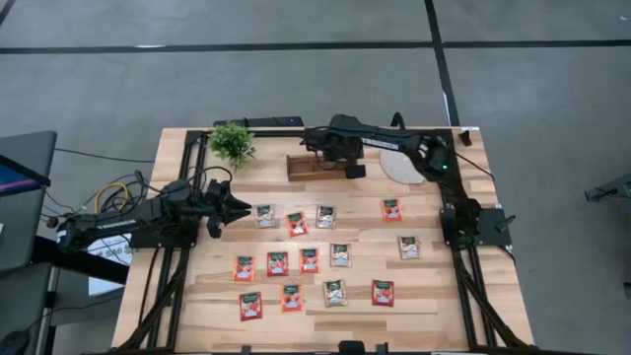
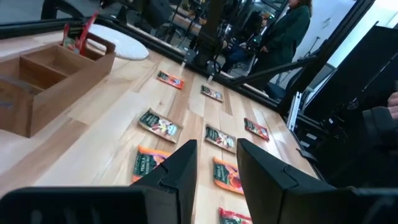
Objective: Pick & Place Tea
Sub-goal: Put the red tea bag into the right section of the wooden organizer
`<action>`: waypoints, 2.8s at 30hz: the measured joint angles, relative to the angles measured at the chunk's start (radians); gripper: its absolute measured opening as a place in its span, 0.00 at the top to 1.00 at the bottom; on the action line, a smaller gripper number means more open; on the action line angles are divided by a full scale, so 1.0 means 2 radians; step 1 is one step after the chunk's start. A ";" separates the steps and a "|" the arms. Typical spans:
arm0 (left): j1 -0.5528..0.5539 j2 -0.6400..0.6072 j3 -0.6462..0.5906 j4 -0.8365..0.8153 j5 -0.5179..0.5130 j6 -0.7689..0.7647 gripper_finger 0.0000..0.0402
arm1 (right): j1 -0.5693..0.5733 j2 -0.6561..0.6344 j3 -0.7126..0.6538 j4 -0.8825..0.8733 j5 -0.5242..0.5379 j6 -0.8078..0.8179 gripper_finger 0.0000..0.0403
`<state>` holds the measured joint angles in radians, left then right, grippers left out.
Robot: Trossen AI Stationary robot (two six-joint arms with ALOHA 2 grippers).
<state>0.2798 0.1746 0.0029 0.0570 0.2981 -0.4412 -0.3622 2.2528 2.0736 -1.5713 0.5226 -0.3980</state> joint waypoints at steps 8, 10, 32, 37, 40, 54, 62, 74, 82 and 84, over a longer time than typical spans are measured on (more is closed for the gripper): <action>0.000 0.016 0.000 0.000 0.001 0.001 0.74 | 0.001 0.013 0.024 0.000 -0.002 -0.003 1.00; 0.000 0.019 0.000 0.000 0.000 0.001 0.74 | 0.001 0.013 0.024 0.000 -0.004 0.001 1.00; 0.000 0.024 0.000 0.000 0.000 0.001 0.74 | 0.001 0.013 0.024 0.000 -0.024 -0.011 1.00; 0.000 0.024 0.000 0.000 0.000 0.001 0.74 | 0.001 0.013 0.024 0.000 -0.024 -0.011 0.99; 0.000 0.024 0.000 0.000 0.000 0.001 0.74 | 0.001 0.013 0.024 0.000 -0.022 -0.011 0.94; 0.000 0.024 0.000 0.000 0.000 0.001 0.74 | 0.019 0.010 0.031 0.000 0.007 -0.010 0.68; 0.000 0.024 0.000 0.000 0.000 0.001 0.74 | 0.031 0.011 0.039 0.023 -0.096 -0.041 0.72; 0.000 0.024 0.000 0.000 0.000 0.001 0.74 | 0.017 0.016 0.039 0.067 -0.148 -0.055 0.93; 0.000 0.024 0.000 0.000 0.001 0.001 0.74 | 0.016 0.060 0.037 0.055 -0.155 -0.067 0.99; 0.000 0.026 0.000 0.000 0.001 0.001 0.74 | 0.015 0.066 0.037 0.062 -0.153 -0.071 0.99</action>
<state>0.2794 0.2267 0.0029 0.0566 0.3003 -0.4385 -0.3330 2.3853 2.1475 -1.4468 0.2159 -0.5395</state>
